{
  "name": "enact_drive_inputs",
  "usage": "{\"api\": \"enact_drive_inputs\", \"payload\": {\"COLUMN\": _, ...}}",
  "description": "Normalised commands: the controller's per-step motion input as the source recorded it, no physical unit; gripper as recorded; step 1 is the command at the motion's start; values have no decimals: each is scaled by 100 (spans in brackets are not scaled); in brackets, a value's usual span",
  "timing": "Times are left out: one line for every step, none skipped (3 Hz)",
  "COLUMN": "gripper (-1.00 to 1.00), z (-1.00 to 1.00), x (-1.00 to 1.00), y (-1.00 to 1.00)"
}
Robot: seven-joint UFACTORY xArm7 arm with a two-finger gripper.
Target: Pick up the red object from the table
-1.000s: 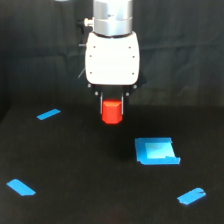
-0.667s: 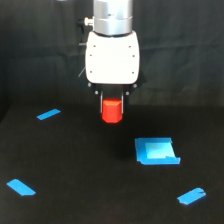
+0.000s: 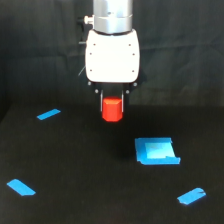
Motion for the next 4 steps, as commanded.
{"api": "enact_drive_inputs", "payload": {"gripper": -100, "z": 9, "x": 0, "y": 7}}
{"api": "enact_drive_inputs", "payload": {"gripper": -100, "z": -6, "x": 0, "y": 5}}
{"api": "enact_drive_inputs", "payload": {"gripper": -100, "z": -3, "x": -8, "y": 7}}
{"api": "enact_drive_inputs", "payload": {"gripper": -94, "z": -2, "x": 0, "y": 10}}
